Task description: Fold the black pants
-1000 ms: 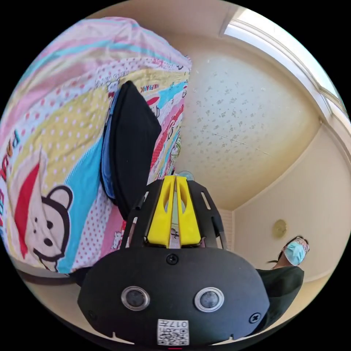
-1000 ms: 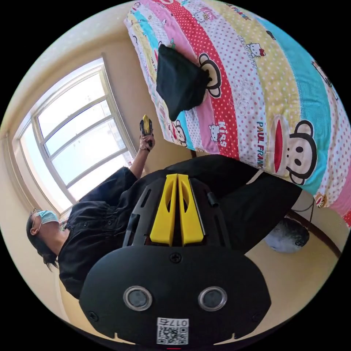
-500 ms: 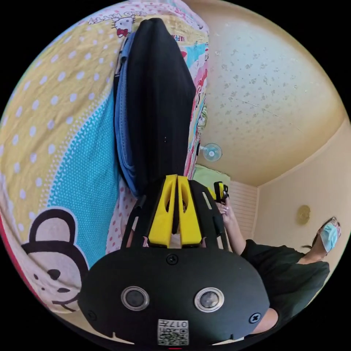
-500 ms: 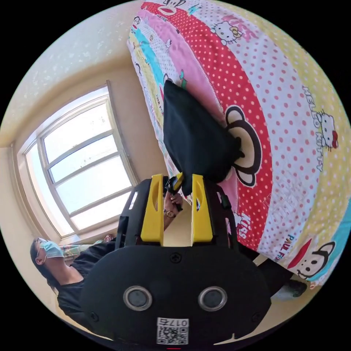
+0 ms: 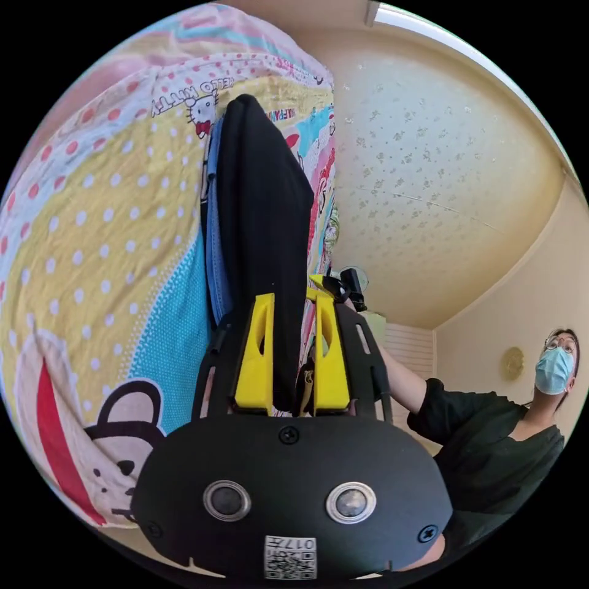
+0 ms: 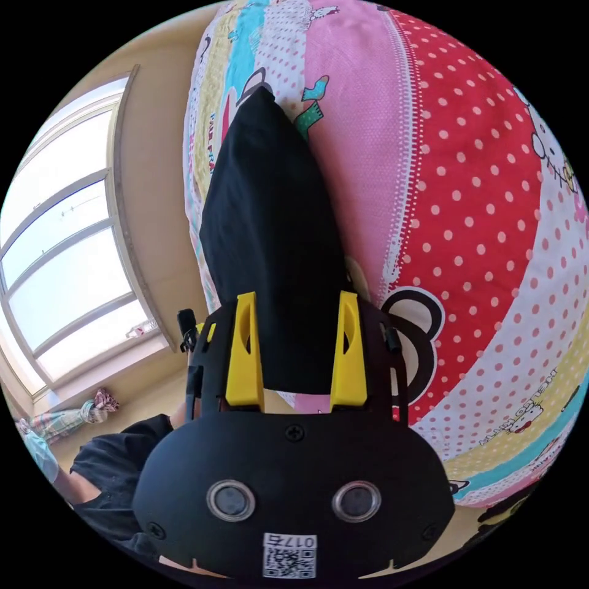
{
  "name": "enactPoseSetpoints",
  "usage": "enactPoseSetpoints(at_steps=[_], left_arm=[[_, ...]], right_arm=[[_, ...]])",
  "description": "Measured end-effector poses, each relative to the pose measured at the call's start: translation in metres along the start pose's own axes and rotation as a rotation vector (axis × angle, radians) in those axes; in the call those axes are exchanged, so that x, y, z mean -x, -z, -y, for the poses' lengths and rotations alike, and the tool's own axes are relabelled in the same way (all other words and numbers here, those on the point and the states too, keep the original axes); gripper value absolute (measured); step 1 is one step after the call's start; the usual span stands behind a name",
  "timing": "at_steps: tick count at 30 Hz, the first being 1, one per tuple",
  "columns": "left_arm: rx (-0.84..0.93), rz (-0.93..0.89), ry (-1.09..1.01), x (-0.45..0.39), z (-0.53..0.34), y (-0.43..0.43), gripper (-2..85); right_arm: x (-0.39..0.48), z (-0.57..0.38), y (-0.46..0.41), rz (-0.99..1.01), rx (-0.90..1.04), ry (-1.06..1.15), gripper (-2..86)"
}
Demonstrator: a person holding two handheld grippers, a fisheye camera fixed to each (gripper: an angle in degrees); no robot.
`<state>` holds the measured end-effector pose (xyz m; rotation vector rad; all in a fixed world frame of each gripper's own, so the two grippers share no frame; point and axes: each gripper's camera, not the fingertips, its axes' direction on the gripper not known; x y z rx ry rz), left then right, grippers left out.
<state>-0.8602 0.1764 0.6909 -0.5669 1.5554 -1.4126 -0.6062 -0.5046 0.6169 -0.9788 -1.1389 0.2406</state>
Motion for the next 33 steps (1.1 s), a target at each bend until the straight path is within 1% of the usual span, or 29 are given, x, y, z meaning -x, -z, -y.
enactPoseSetpoints(at_steps=[2, 3, 4, 5, 6, 7, 9, 11, 12, 13, 14, 16, 17, 18, 19, 20, 21, 22, 23, 24, 25, 26, 27, 28, 29, 30, 31, 32, 33], left_arm=[[0.028, -0.106, 0.043, 0.010, 0.010, -0.017, 3.4], [0.047, -0.235, 0.047, 0.012, 0.015, -0.032, 0.4], [0.120, -0.335, 0.068, 0.011, 0.019, -0.056, -0.2], [0.179, -0.352, 0.081, 0.010, 0.019, -0.071, -0.5], [0.318, -0.300, 0.098, 0.003, 0.017, -0.102, -0.7], [0.451, -0.163, 0.075, -0.009, 0.010, -0.130, -0.8], [0.532, -0.065, -0.010, -0.031, -0.002, -0.153, -0.9], [0.430, -0.127, -0.036, -0.043, -0.008, -0.143, -0.9], [0.276, -0.176, -0.043, -0.047, -0.011, -0.116, -0.9], [0.092, -0.166, -0.055, -0.049, -0.016, -0.080, -0.8], [0.006, -0.133, -0.051, -0.049, -0.020, -0.060, -0.8], [-0.256, 0.070, 0.030, -0.040, -0.037, 0.008, 0.0], [-0.295, 0.113, 0.056, -0.035, -0.041, 0.020, 0.3], [-0.325, 0.173, 0.119, -0.024, -0.046, 0.033, 2.5], [-0.293, 0.198, 0.177, -0.010, -0.046, 0.033, 6.1], [-0.259, 0.200, 0.196, -0.003, -0.045, 0.029, 7.8], [-0.163, 0.192, 0.212, 0.008, -0.042, 0.011, 11.4], [-0.052, 0.159, 0.211, 0.017, -0.039, -0.015, 12.8], [-0.016, 0.136, 0.199, 0.020, -0.039, -0.029, 13.5], [-0.047, 0.116, 0.166, 0.018, -0.045, -0.040, 14.4], [-0.119, 0.153, 0.190, 0.015, -0.054, -0.040, 14.5], [-0.148, 0.176, 0.211, 0.013, -0.058, -0.038, 14.2], [-0.185, 0.196, 0.249, 0.012, -0.065, -0.036, 12.9], [-0.214, 0.179, 0.301, 0.012, -0.072, -0.033, 11.2], [-0.227, 0.156, 0.333, 0.012, -0.075, -0.031, 10.7], [-0.240, 0.093, 0.389, 0.014, -0.083, -0.026, 9.7], [-0.221, -0.016, 0.412, 0.015, -0.088, -0.023, 8.0], [-0.199, -0.083, 0.417, 0.017, -0.089, -0.024, 7.2], [-0.148, -0.217, 0.405, 0.015, -0.091, -0.027, 6.9]], right_arm=[[-0.001, -0.003, 0.001, 0.026, -0.001, -0.037, 13.8], [0.000, -0.003, 0.002, 0.030, 0.007, -0.043, 13.3], [0.001, -0.003, 0.006, 0.036, 0.033, -0.041, 11.5], [0.003, -0.004, 0.010, 0.060, 0.070, -0.026, 9.3], [0.002, -0.005, 0.012, 0.078, 0.085, -0.021, 7.9], [0.000, -0.007, 0.016, 0.128, 0.103, -0.014, 5.9], [-0.009, -0.013, 0.020, 0.247, 0.120, -0.021, 4.4], [-0.027, -0.022, 0.012, 0.519, 0.172, -0.052, 3.4], [-0.030, -0.025, 0.010, 0.572, 0.176, -0.053, 3.3], [-0.034, -0.032, 0.007, 0.630, 0.162, -0.039, 3.2], [-0.038, -0.039, 0.007, 0.653, 0.133, -0.022, 3.2], [-0.042, -0.049, 0.009, 0.689, 0.085, 0.016, 3.4], [-0.046, -0.055, 0.011, 0.711, 0.038, 0.037, 3.7], [-0.048, -0.058, 0.013, 0.718, 0.009, 0.047, 4.0], [-0.054, -0.061, 0.018, 0.721, -0.045, 0.066, 4.7], [-0.057, -0.063, 0.025, 0.718, -0.099, 0.101, 6.5], [-0.059, -0.063, 0.029, 0.709, -0.115, 0.116, 7.4], [-0.061, -0.060, 0.035, 0.665, -0.115, 0.130, 9.8], [-0.059, -0.055, 0.038, 0.599, -0.090, 0.161, 11.2], [-0.057, -0.051, 0.038, 0.565, -0.065, 0.184, 11.3], [-0.054, -0.044, 0.036, 0.500, -0.015, 0.226, 11.1], [-0.054, -0.038, 0.030, 0.453, 0.043, 0.226, 10.2], [-0.056, -0.036, 0.027, 0.449, 0.074, 0.199, 9.0], [-0.063, -0.030, 0.021, 0.524, 0.155, 0.134, 6.7], [-0.066, -0.027, 0.013, 0.643, 0.282, 0.096, 5.4], [-0.065, -0.028, 0.010, 0.696, 0.334, 0.092, 4.7], [-0.057, -0.035, 0.015, 0.761, 0.356, 0.164, 4.2], [-0.050, -0.046, 0.029, 0.788, 0.323, 0.252, 3.8], [-0.048, -0.053, 0.038, 0.802, 0.304, 0.281, 3.6]])
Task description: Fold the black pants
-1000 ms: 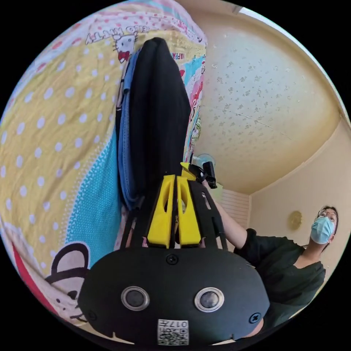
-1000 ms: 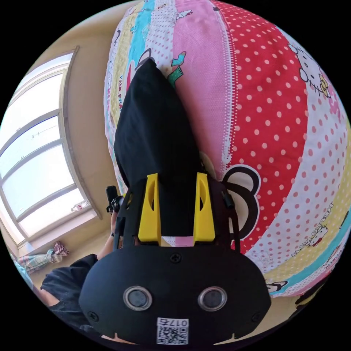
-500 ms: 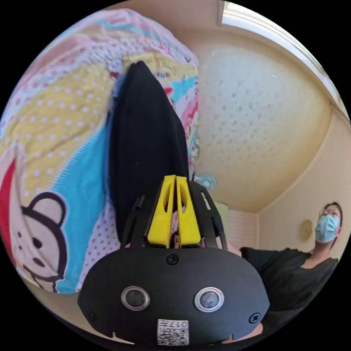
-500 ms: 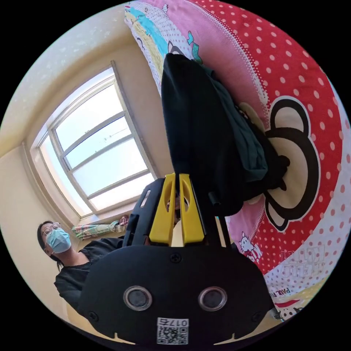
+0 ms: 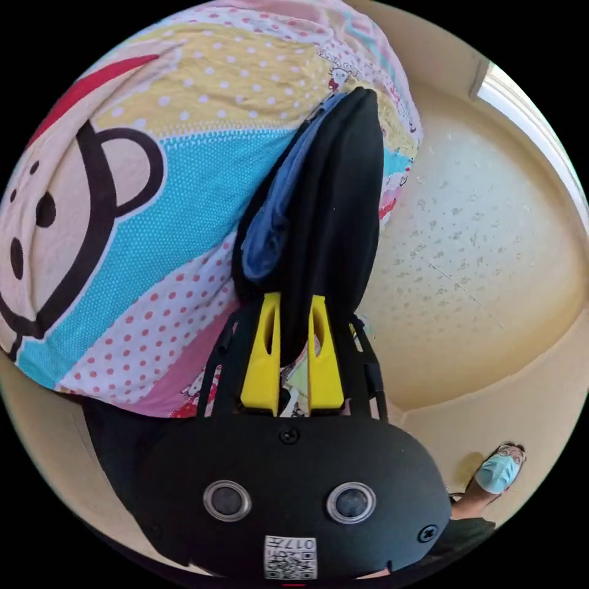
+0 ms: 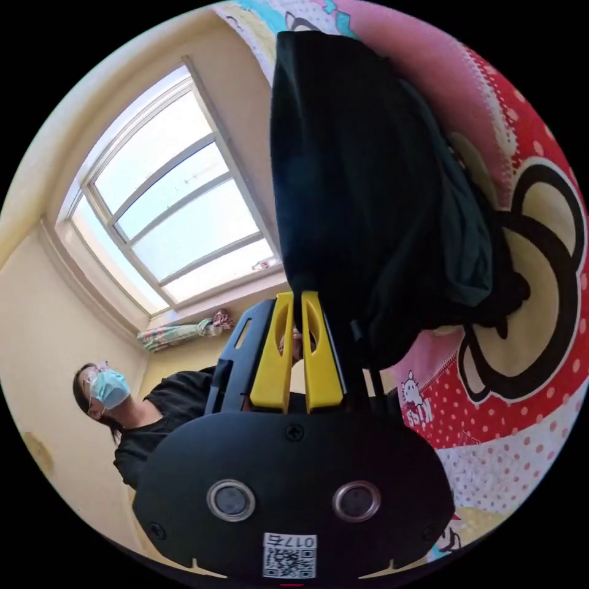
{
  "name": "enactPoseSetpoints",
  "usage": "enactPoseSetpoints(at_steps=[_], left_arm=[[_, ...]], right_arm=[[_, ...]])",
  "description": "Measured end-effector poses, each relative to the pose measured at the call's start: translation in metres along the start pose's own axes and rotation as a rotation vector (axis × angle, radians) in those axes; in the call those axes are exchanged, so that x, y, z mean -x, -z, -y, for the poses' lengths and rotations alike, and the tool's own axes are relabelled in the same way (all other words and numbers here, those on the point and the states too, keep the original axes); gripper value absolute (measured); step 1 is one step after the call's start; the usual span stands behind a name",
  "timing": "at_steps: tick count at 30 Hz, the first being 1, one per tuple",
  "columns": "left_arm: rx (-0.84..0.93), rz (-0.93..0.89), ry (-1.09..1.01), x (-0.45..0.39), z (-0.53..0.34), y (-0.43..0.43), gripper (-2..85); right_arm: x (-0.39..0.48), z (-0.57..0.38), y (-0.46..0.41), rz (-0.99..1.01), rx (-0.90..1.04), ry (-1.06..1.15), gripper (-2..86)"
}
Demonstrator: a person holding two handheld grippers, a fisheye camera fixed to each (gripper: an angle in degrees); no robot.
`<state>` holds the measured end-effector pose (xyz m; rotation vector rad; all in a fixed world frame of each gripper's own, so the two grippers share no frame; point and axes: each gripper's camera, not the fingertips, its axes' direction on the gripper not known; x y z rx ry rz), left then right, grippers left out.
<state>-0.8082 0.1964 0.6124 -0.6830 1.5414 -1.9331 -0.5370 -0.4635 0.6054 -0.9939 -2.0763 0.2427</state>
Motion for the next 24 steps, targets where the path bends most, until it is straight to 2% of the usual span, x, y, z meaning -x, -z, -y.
enactPoseSetpoints(at_steps=[1, 3, 5, 8, 10, 11, 13, 15, 18, 20, 22, 23, 24], left_arm=[[0.091, -0.104, -0.010, -0.004, -0.006, -0.006, 6.7], [0.260, -0.169, -0.044, -0.020, -0.023, -0.021, 6.7], [0.420, -0.166, -0.104, -0.043, -0.050, -0.041, 6.8], [0.690, -0.191, -0.187, -0.078, -0.111, -0.088, 7.2], [0.847, -0.237, -0.278, -0.108, -0.161, -0.132, 8.0], [0.872, -0.235, -0.304, -0.115, -0.173, -0.144, 8.2], [0.997, -0.208, -0.385, -0.143, -0.219, -0.197, 8.8], [1.074, -0.249, -0.448, -0.165, -0.249, -0.239, 8.9], [1.146, -0.342, -0.529, -0.203, -0.279, -0.298, 9.7], [1.182, -0.325, -0.628, -0.227, -0.290, -0.328, 10.5], [1.132, -0.234, -0.701, -0.239, -0.282, -0.358, 11.2], [1.098, -0.208, -0.683, -0.236, -0.275, -0.364, 11.4], [1.013, -0.138, -0.615, -0.224, -0.258, -0.373, 11.8]], right_arm=[[0.014, -0.016, 0.005, 0.044, -0.015, 0.059, 3.4], [0.032, -0.044, 0.015, 0.184, -0.029, 0.139, 3.1], [0.055, -0.085, 0.026, 0.388, -0.001, 0.200, 2.9], [0.101, -0.140, 0.034, 0.535, 0.088, 0.335, 2.9], [0.136, -0.173, 0.043, 0.579, 0.100, 0.427, 3.0], [0.160, -0.192, 0.051, 0.579, 0.118, 0.494, 2.9], [0.203, -0.220, 0.066, 0.550, 0.167, 0.631, 2.8], [0.248, -0.252, 0.088, 0.498, 0.138, 0.798, 2.6], [0.305, -0.306, 0.135, 0.373, -0.051, 0.978, 2.3], [0.331, -0.344, 0.174, 0.241, -0.218, 1.048, 2.1], [0.333, -0.368, 0.208, 0.128, -0.398, 1.024, 2.1], [0.324, -0.383, 0.237, 0.045, -0.573, 0.931, 2.0], [0.315, -0.390, 0.253, 0.016, -0.670, 0.858, 2.0]])
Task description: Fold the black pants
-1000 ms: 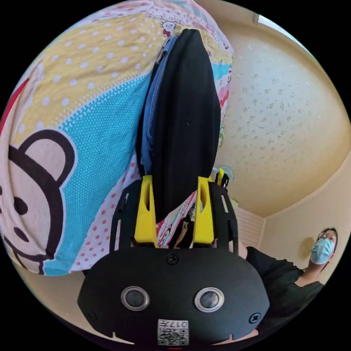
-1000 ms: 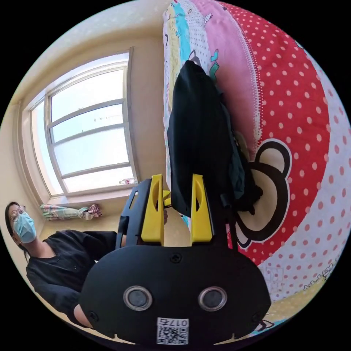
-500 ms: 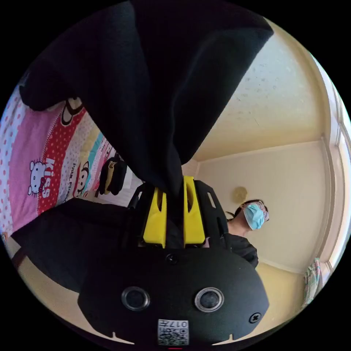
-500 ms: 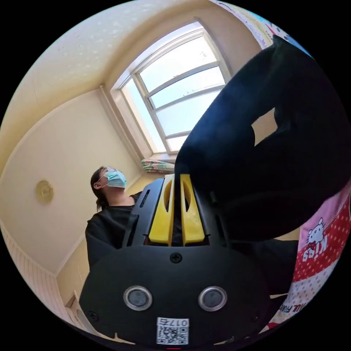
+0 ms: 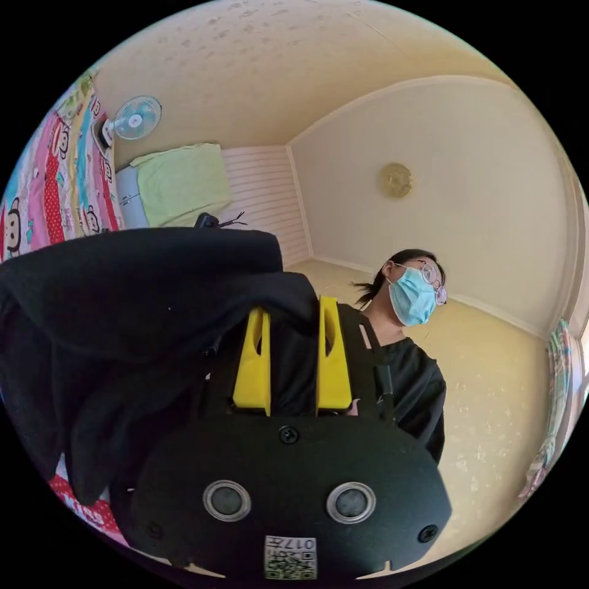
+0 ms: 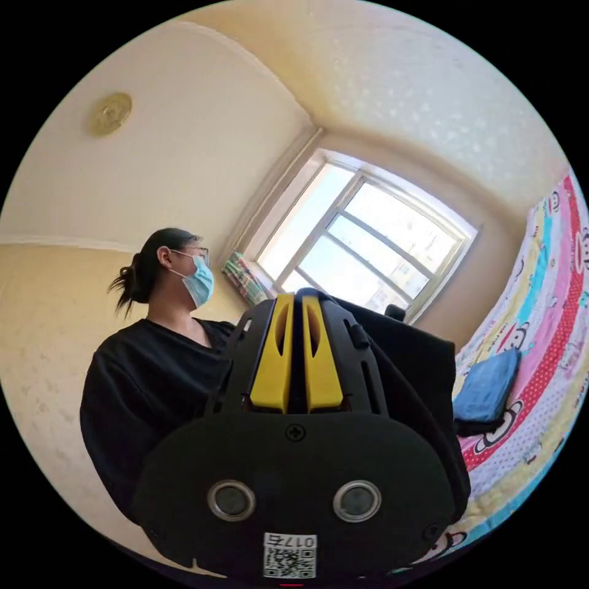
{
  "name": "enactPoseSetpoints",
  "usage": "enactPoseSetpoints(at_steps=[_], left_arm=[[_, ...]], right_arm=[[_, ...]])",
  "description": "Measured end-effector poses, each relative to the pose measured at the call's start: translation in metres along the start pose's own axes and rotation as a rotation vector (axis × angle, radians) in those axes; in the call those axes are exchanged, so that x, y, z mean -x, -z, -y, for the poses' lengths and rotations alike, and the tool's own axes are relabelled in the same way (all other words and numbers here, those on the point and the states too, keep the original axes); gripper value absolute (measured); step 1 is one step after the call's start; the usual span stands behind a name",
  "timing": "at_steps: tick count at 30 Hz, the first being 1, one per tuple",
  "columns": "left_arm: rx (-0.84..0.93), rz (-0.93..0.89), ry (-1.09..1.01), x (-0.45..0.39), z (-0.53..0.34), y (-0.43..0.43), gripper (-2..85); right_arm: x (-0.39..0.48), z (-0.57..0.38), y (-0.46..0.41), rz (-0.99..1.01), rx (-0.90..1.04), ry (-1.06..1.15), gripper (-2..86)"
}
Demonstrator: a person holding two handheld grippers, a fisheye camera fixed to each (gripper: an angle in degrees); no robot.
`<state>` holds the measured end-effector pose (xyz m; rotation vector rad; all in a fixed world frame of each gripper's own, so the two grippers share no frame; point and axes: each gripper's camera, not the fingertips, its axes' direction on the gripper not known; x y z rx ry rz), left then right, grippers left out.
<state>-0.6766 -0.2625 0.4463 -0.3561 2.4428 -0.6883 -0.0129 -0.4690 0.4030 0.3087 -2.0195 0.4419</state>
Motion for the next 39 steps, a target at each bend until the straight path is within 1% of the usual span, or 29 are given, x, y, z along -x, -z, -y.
enactPoseSetpoints(at_steps=[1, 2, 3, 4, 5, 6, 7, 8, 9, 10, 11, 12, 15, 17, 19, 21, 22, 25, 27, 29, 30, 32, 33, 34, 35, 36, 37, 38, 39], left_arm=[[-0.047, 0.081, 0.115, 0.023, 0.000, 0.006, 11.2], [-0.035, 0.144, 0.158, 0.032, 0.000, 0.006, 11.0], [0.031, 0.261, 0.165, 0.040, -0.001, -0.001, 4.3], [0.087, 0.332, 0.162, 0.047, -0.004, -0.011, 0.9], [0.104, 0.343, 0.159, 0.052, -0.007, -0.015, 0.9], [0.103, 0.339, 0.170, 0.064, -0.017, -0.019, 0.4], [0.068, 0.319, 0.198, 0.079, -0.031, -0.014, -0.4], [0.045, 0.311, 0.217, 0.088, -0.038, -0.010, -0.5], [-0.014, 0.297, 0.269, 0.108, -0.055, 0.003, -0.8], [-0.080, 0.281, 0.327, 0.128, -0.074, 0.017, -0.9], [-0.113, 0.271, 0.357, 0.138, -0.084, 0.024, -0.9], [-0.172, 0.245, 0.410, 0.157, -0.102, 0.036, -1.0], [-0.261, 0.185, 0.464, 0.191, -0.129, 0.050, -1.0], [-0.272, 0.194, 0.482, 0.205, -0.136, 0.052, -1.0], [-0.275, 0.230, 0.498, 0.221, -0.139, 0.050, -1.0], [-0.281, 0.240, 0.508, 0.235, -0.141, 0.049, -1.0], [-0.295, 0.233, 0.512, 0.245, -0.144, 0.049, -1.0], [-0.356, 0.174, 0.512, 0.270, -0.157, 0.051, -1.0], [-0.395, 0.130, 0.506, 0.283, -0.169, 0.052, -1.0], [-0.430, 0.105, 0.508, 0.295, -0.184, 0.055, -1.0], [-0.448, 0.103, 0.519, 0.302, -0.195, 0.058, -1.0], [-0.471, 0.116, 0.546, 0.314, -0.213, 0.065, -1.0], [-0.489, 0.124, 0.567, 0.322, -0.225, 0.071, -1.0], [-0.508, 0.123, 0.582, 0.330, -0.235, 0.078, -1.0], [-0.517, 0.117, 0.586, 0.335, -0.240, 0.081, -1.0], [-0.533, 0.096, 0.583, 0.343, -0.247, 0.088, -1.0], [-0.551, 0.067, 0.567, 0.350, -0.252, 0.095, -1.0], [-0.562, 0.052, 0.556, 0.354, -0.254, 0.099, -1.0], [-0.588, 0.025, 0.532, 0.359, -0.257, 0.105, -1.0]], right_arm=[[-0.012, -0.006, 0.041, -0.145, -0.146, -0.097, 2.0], [-0.024, -0.018, 0.081, -0.251, -0.267, -0.129, 2.0], [-0.029, -0.025, 0.100, -0.307, -0.306, -0.131, 1.9], [-0.042, -0.039, 0.136, -0.435, -0.344, -0.165, 1.9], [-0.059, -0.055, 0.167, -0.526, -0.347, -0.318, 1.8], [-0.067, -0.063, 0.181, -0.564, -0.337, -0.408, 1.8], [-0.079, -0.080, 0.198, -0.668, -0.270, -0.563, 1.7], [-0.092, -0.097, 0.205, -0.843, -0.141, -0.735, 1.5], [-0.099, -0.106, 0.206, -0.925, -0.064, -0.815, 1.4], [-0.111, -0.123, 0.203, -1.000, 0.070, -0.901, 1.1], [-0.119, -0.138, 0.196, -0.982, 0.160, -0.922, 0.9], [-0.122, -0.145, 0.192, -0.958, 0.183, -0.928, 0.8], [-0.135, -0.169, 0.169, -0.770, 0.198, -0.903, 0.9], [-0.154, -0.175, 0.145, -0.624, 0.209, -0.899, 1.3], [-0.170, -0.174, 0.118, -0.582, 0.264, -0.882, 2.2], [-0.190, -0.172, 0.081, -0.615, 0.409, -0.873, 3.9], [-0.205, -0.173, 0.055, -0.659, 0.524, -0.880, 6.1], [-0.231, -0.184, -0.014, -0.713, 0.748, -0.830, 14.1], [-0.243, -0.196, -0.058, -0.744, 0.888, -0.764, 17.0], [-0.255, -0.220, -0.111, -0.873, 1.071, -0.659, 19.8], [-0.257, -0.227, -0.123, -0.913, 1.108, -0.622, 20.6], [-0.265, -0.264, -0.164, -1.087, 1.273, -0.455, 23.7], [-0.268, -0.277, -0.171, -1.132, 1.323, -0.421, 23.7], [-0.273, -0.305, -0.181, -1.242, 1.417, -0.345, 23.9], [-0.270, -0.333, -0.189, -1.398, 1.484, -0.197, 22.5], [-0.265, -0.346, -0.193, -1.492, 1.509, -0.086, 21.8], [-0.252, -0.373, -0.199, -1.558, 1.568, 0.124, 18.6], [-0.241, -0.391, -0.198, -1.596, 1.581, 0.239, 16.4], [-0.236, -0.396, -0.196, -1.608, 1.582, 0.271, 15.8]])
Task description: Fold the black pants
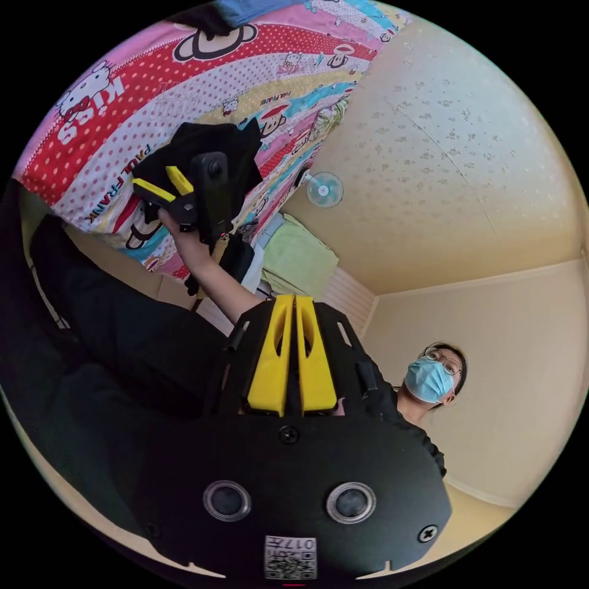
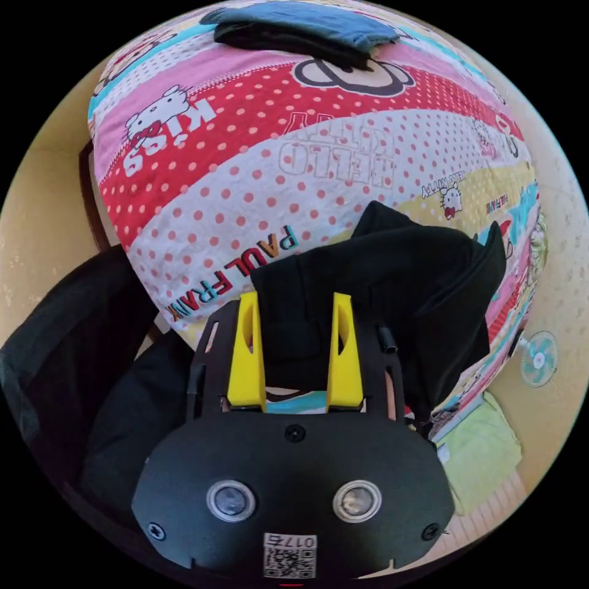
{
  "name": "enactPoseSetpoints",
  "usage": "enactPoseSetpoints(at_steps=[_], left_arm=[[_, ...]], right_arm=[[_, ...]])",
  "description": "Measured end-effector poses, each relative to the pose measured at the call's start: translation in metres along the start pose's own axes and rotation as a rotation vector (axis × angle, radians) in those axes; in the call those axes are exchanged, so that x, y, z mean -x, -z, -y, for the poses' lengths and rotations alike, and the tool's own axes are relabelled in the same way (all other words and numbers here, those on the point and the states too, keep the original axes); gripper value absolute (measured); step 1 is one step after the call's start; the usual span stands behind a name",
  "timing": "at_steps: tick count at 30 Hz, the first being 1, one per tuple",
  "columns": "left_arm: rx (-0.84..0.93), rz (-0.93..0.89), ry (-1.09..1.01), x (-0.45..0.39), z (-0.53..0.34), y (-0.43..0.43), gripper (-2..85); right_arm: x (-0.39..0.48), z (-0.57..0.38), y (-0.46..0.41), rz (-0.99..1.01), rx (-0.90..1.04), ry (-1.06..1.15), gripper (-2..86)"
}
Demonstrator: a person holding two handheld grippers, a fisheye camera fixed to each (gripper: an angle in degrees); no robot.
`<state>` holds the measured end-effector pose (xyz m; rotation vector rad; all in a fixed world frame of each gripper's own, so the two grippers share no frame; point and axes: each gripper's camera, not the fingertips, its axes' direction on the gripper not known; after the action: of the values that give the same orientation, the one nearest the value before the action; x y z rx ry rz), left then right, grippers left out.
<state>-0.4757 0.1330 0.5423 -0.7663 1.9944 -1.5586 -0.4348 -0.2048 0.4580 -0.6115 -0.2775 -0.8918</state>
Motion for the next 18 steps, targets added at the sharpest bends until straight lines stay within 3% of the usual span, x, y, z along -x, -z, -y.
enactPoseSetpoints(at_steps=[3, 8, 10, 14, 18], left_arm=[[-0.006, -0.041, -0.042, 0.008, 0.011, 0.008, -1.0], [0.064, 0.189, -0.086, 0.017, 0.037, 0.008, -1.0], [0.068, 0.409, -0.197, 0.000, 0.044, -0.005, -1.0], [0.174, 0.500, -0.397, -0.021, 0.060, -0.052, -1.0], [0.438, 0.821, -0.563, -0.019, 0.086, -0.152, -0.9]], right_arm=[[-0.023, -0.030, 0.001, 0.126, 0.021, -0.102, 11.8], [-0.137, -0.128, 0.018, 0.785, -0.113, -0.394, 6.8], [-0.166, -0.175, 0.022, 0.897, -0.198, -0.502, 6.0], [-0.190, -0.293, 0.026, 1.066, -0.409, -0.737, 4.1], [-0.178, -0.374, 0.025, 1.109, -0.580, -0.864, 3.3]])
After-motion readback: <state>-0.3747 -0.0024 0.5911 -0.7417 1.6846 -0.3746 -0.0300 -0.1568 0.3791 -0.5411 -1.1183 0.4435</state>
